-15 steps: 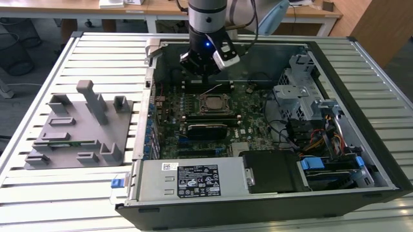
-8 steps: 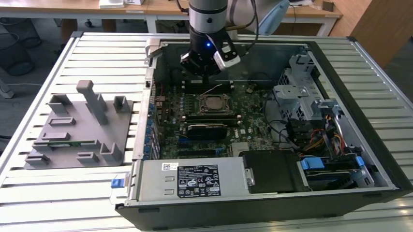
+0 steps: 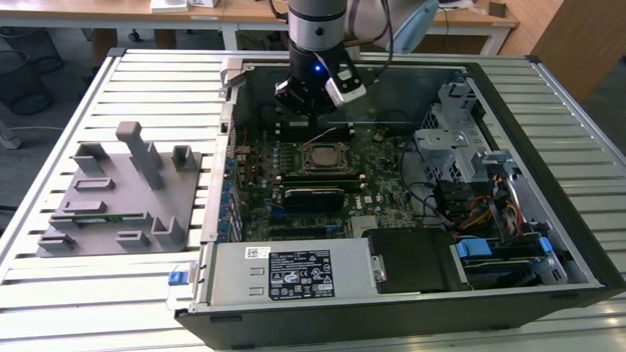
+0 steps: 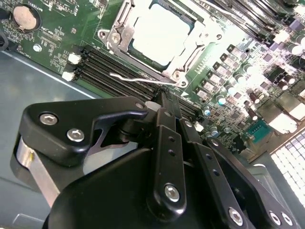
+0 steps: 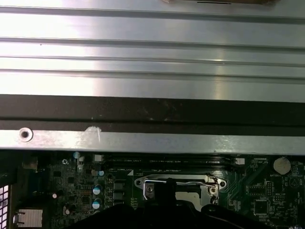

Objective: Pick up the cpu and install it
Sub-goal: 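Install the first cpu locking lever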

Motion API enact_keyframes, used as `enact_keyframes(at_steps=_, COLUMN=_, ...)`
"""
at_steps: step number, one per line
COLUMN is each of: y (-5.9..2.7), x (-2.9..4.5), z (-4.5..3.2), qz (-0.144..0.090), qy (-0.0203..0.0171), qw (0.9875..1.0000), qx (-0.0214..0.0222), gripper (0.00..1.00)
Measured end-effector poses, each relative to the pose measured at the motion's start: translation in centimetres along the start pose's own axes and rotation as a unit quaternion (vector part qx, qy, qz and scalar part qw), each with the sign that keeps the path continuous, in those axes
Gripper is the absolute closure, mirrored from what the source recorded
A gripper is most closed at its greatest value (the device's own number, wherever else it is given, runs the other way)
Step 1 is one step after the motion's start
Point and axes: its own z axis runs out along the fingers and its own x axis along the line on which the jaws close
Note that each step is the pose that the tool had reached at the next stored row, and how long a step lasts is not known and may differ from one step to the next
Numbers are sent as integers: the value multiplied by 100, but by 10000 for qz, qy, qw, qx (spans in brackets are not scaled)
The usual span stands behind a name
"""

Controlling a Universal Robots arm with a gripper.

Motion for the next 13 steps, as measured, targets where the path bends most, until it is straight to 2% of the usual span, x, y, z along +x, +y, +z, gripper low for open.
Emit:
enact_keyframes(at_steps=4, y=0, x=-29, z=8, qz=-7, qy=1, qw=10000, qx=0, gripper=89)
enact_keyframes(at_steps=10, y=-2, x=-81, z=27, qz=-199, qy=13, qw=9998, qx=-4, gripper=89)
enact_keyframes(at_steps=13, y=-2, x=-98, z=38, qz=-203, qy=14, qw=9998, qx=-5, gripper=89)
